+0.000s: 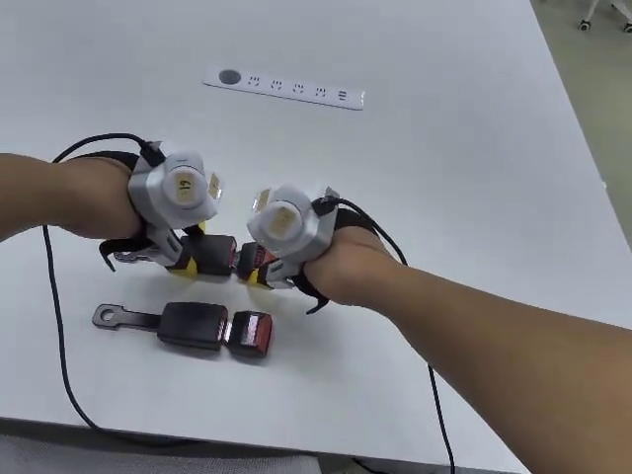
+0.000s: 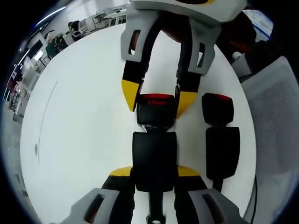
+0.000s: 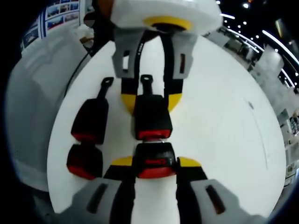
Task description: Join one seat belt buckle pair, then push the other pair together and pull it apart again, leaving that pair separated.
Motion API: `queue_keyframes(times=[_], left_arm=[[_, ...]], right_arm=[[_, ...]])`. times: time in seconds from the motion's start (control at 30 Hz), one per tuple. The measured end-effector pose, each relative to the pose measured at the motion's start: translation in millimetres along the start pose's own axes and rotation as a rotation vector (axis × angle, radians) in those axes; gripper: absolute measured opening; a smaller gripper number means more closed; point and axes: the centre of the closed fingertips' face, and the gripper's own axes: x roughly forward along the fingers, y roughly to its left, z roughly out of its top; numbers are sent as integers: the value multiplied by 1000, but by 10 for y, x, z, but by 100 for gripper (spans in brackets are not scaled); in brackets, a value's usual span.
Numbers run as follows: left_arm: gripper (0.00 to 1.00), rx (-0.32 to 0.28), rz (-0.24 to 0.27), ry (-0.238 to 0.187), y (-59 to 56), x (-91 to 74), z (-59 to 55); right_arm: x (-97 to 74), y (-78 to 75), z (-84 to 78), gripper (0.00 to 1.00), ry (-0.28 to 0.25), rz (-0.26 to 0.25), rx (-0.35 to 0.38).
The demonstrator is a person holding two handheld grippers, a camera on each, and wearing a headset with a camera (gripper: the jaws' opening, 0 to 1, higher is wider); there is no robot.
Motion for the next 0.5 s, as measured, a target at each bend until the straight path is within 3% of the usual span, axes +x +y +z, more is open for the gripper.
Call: queue_keyframes(times=[0.5], left_arm=[[32,-26,9,5,-6,-15,-16]], right_arm=[[-167,17,-270,33,18,-14,15]])
